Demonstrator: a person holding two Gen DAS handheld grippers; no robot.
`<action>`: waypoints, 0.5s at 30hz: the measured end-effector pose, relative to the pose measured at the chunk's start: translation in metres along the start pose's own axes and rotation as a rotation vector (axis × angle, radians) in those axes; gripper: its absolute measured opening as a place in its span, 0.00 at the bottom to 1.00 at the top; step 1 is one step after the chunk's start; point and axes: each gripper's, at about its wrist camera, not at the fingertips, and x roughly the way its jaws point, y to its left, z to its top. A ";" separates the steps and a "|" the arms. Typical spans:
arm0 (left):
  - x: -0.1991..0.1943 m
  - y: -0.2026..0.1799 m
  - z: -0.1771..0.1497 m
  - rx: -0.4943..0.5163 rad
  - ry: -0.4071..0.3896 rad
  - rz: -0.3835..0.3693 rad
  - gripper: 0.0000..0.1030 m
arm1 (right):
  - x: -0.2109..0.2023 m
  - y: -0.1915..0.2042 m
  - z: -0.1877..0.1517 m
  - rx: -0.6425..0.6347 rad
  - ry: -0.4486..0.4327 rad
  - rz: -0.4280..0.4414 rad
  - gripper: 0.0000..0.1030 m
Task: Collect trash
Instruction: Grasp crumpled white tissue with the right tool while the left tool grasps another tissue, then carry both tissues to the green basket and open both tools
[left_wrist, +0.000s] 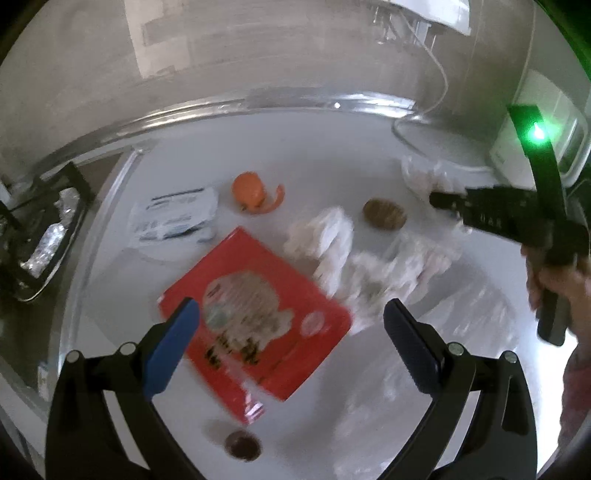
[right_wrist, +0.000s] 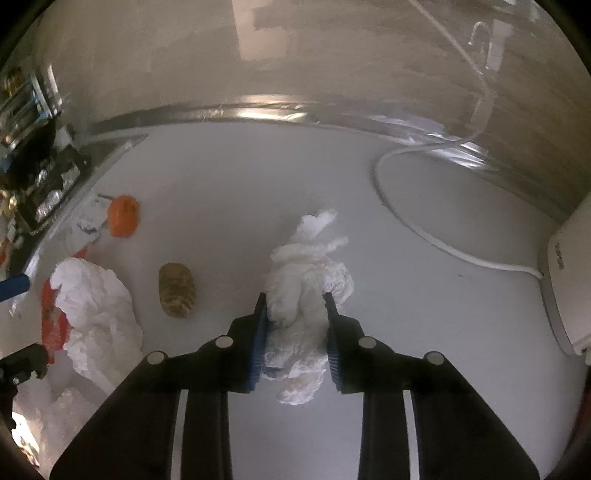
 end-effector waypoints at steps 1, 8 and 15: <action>0.001 -0.002 0.003 0.006 -0.005 0.004 0.92 | -0.003 -0.003 0.000 0.009 -0.006 0.004 0.28; 0.019 -0.020 0.037 0.034 -0.005 -0.052 0.75 | -0.051 -0.019 -0.007 0.055 -0.081 0.034 0.28; 0.041 -0.023 0.046 -0.016 0.073 -0.085 0.12 | -0.082 -0.027 -0.018 0.089 -0.124 0.039 0.29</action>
